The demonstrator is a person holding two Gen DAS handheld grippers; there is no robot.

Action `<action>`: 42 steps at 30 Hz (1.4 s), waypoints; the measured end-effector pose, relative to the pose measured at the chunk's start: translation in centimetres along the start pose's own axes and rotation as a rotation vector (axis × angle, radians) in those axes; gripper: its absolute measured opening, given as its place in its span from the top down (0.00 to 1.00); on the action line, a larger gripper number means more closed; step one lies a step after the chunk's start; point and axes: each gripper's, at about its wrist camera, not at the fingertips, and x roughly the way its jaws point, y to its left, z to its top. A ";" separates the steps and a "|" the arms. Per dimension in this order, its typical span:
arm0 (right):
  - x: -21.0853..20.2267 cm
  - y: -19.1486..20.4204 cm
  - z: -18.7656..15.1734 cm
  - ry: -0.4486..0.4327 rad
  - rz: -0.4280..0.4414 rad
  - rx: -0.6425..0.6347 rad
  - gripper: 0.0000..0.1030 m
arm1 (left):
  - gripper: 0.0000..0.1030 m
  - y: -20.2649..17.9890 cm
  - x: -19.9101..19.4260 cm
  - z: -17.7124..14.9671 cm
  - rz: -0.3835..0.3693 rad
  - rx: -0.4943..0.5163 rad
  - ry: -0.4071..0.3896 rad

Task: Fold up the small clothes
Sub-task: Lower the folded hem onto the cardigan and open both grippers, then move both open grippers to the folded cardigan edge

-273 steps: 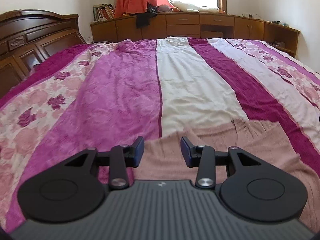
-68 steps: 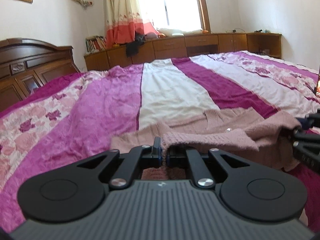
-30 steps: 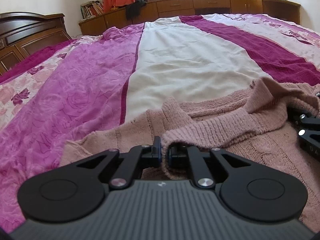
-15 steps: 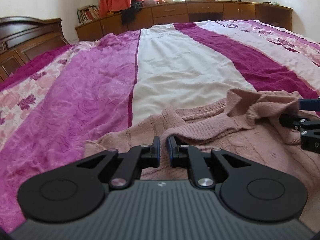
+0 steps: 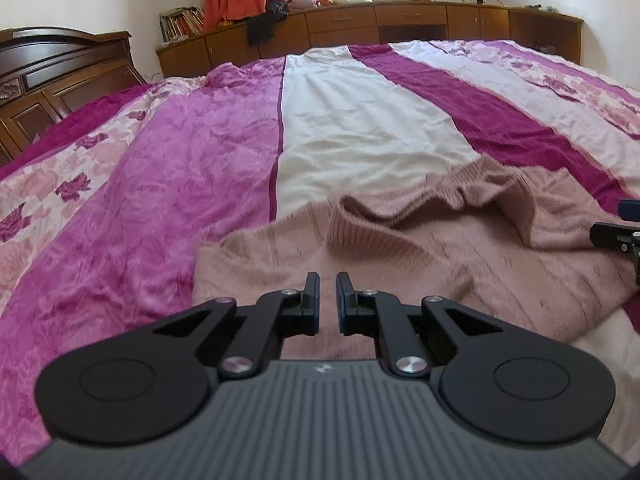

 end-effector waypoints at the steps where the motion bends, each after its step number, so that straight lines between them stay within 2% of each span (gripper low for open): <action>1: -0.2 0.0 -0.4 0.006 0.001 -0.001 0.43 | 0.89 -0.1 -0.1 -0.3 0.003 0.005 0.006; 11: -0.1 -0.3 -2.9 0.050 0.009 0.034 0.43 | 0.89 -0.7 -0.5 -2.3 0.002 0.028 0.054; 23: 0.7 -0.2 -3.9 0.065 0.009 0.041 0.43 | 0.89 -2.0 -0.3 -2.8 0.003 0.106 0.056; 25: 0.8 -0.2 -3.9 0.063 0.007 0.035 0.43 | 0.80 -2.3 -0.5 -2.8 -0.011 0.122 0.049; 26: 0.8 -0.1 -3.9 0.063 0.007 0.036 0.43 | 0.63 -2.5 -0.6 -2.8 -0.021 0.128 0.042; 28: 0.7 -0.1 -3.9 0.064 0.008 0.038 0.43 | 0.46 -2.9 -1.0 -2.9 -0.044 0.146 0.016; 34: 0.4 0.0 -3.1 0.055 0.026 0.022 0.43 | 0.47 -5.1 -0.2 -2.9 -0.066 0.237 -0.009; 40: -0.2 0.9 -2.1 0.037 0.049 -0.029 0.43 | 0.47 -5.3 1.6 -2.6 -0.072 0.224 -0.027; 41: -0.2 1.1 -2.0 0.034 0.054 -0.039 0.43 | 0.54 -5.3 1.8 -2.6 -0.073 0.228 -0.030; 42: -0.2 1.2 -1.8 0.031 0.058 -0.051 0.43 | 0.65 -5.2 2.1 -2.6 -0.078 0.233 -0.032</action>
